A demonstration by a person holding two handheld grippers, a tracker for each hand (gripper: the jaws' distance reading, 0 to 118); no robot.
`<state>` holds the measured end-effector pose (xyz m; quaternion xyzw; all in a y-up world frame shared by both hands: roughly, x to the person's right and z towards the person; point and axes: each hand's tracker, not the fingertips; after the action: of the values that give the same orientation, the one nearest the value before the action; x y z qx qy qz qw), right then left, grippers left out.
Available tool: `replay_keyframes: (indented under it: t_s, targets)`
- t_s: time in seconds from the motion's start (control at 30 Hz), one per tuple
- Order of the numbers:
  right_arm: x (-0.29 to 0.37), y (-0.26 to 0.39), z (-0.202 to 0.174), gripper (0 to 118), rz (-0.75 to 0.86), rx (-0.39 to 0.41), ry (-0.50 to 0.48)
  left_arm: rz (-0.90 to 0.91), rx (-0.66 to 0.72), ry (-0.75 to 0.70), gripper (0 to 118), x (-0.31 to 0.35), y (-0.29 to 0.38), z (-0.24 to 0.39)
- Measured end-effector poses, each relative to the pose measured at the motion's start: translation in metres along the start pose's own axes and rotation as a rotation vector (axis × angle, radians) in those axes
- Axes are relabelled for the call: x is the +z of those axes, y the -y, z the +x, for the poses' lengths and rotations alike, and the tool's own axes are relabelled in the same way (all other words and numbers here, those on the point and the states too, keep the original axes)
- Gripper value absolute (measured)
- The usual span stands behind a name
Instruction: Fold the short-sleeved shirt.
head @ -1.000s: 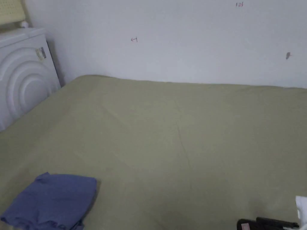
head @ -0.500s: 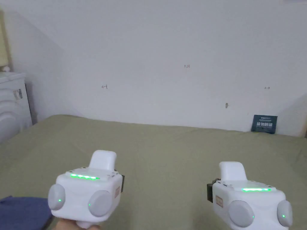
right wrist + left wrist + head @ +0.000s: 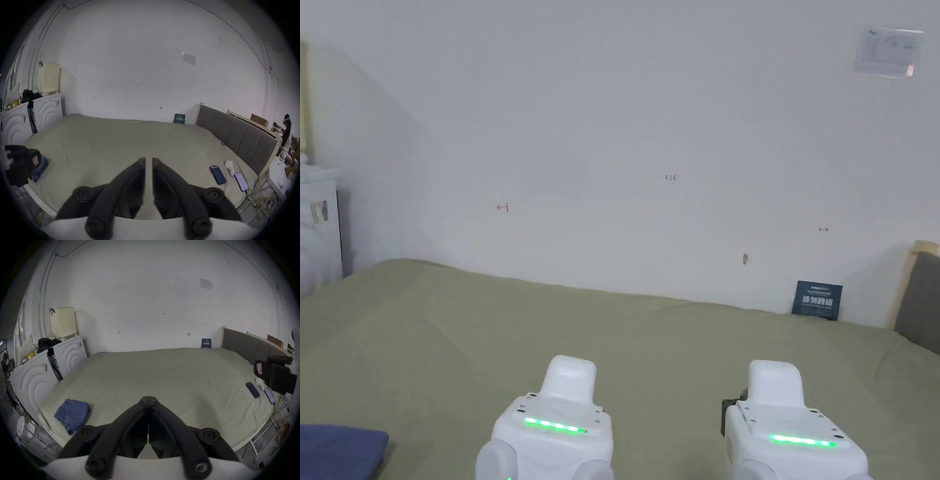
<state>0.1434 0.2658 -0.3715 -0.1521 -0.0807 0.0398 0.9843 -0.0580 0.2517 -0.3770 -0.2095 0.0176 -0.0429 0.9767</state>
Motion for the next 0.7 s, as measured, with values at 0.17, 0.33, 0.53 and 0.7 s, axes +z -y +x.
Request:
replay_keyframes:
  t_s: [0.17, 0.33, 0.53, 0.7]
  targets:
    - [0.012, -0.006, 0.006, 59, 0.046, -0.03, 0.013, 0.026, 0.039, 0.029, 41, 0.012, -0.011, -0.008]
    - [0.024, -0.015, 0.011, 59, 0.089, -0.036, 0.043, 0.138, 0.059, 0.011, 111, 0.034, -0.031, -0.014]
    - [0.032, -0.018, 0.015, 59, 0.135, -0.07, 0.033, 0.167, 0.069, -0.024, 118, 0.037, -0.038, -0.018]
    - [0.034, -0.021, 0.012, 59, 0.17, -0.013, 0.076, 0.174, 0.078, -0.046, 118, 0.036, -0.036, -0.021]
